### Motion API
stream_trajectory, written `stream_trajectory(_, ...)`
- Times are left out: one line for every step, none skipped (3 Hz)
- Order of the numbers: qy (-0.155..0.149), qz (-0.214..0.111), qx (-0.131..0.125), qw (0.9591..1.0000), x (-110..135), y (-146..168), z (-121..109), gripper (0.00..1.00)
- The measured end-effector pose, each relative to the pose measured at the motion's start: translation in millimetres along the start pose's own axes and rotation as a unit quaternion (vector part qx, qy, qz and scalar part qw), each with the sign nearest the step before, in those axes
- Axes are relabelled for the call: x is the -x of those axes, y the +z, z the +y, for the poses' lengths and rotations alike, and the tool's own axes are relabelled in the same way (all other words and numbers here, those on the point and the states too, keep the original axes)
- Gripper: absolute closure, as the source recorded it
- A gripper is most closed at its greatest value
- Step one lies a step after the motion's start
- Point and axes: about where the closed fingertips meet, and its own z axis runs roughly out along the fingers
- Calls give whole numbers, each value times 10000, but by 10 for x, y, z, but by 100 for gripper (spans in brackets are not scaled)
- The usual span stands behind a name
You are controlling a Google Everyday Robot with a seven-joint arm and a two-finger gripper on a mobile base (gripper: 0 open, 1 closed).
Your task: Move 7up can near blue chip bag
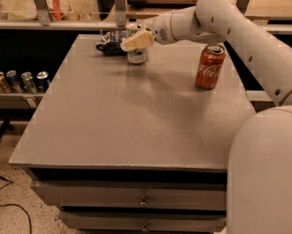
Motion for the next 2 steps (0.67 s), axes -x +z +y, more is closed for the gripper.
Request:
stream_trajectory(0,4,2,10000,-1,-1,1,0)
stream_trajectory(-153,137,-78,9998,41,-125,-46,0)
